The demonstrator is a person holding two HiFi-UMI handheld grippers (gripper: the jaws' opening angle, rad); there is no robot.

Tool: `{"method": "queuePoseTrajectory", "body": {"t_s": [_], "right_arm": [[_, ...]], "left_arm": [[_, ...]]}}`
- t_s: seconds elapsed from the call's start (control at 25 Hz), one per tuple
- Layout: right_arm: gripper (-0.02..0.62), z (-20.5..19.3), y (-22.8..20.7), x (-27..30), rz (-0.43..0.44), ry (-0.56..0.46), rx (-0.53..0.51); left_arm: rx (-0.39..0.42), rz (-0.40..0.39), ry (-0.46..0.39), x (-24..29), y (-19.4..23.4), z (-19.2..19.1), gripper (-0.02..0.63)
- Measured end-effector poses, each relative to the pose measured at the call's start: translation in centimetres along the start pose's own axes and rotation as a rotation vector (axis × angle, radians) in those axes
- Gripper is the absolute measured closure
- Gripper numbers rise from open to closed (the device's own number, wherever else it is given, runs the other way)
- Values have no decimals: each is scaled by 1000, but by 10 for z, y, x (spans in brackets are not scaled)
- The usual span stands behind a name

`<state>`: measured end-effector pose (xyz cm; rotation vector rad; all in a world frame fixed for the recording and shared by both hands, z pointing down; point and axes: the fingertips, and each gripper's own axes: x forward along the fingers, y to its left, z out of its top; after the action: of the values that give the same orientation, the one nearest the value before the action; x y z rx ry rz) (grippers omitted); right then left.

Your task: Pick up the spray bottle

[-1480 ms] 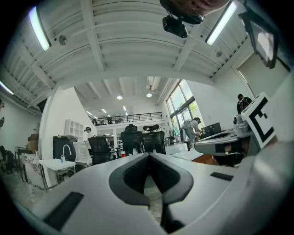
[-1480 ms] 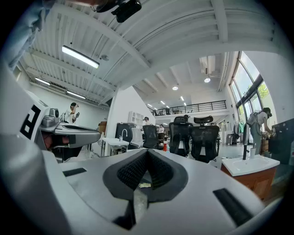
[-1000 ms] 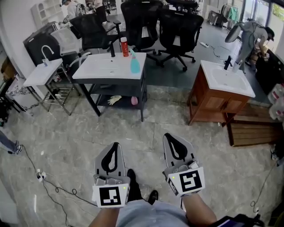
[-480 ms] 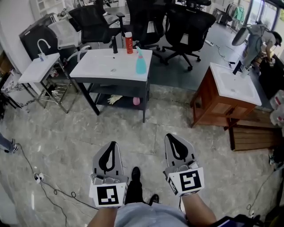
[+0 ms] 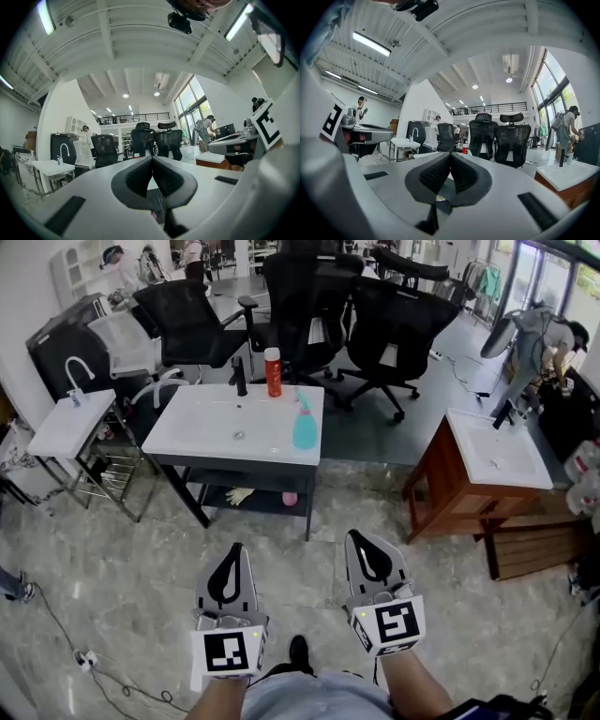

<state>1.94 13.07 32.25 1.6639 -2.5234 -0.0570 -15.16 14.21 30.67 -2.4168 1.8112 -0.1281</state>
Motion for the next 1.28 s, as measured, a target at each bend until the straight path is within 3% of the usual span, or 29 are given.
{"method": "queuePoseTrajectory", "body": {"t_s": [0.28, 0.6, 0.92, 1.28], "right_arm": [[580, 9, -7, 41, -50, -13, 6], [580, -2, -24, 67, -84, 4, 36], [580, -19, -49, 111, -83, 21, 58], [580, -23, -100, 202, -25, 31, 84]], "left_arm": [[-2, -60, -22, 47, 20, 1, 588], [4, -109, 20, 81, 17, -19, 588], [-33, -133, 29, 129, 14, -32, 588], [-5, -102, 46, 226, 27, -33, 588]]}}
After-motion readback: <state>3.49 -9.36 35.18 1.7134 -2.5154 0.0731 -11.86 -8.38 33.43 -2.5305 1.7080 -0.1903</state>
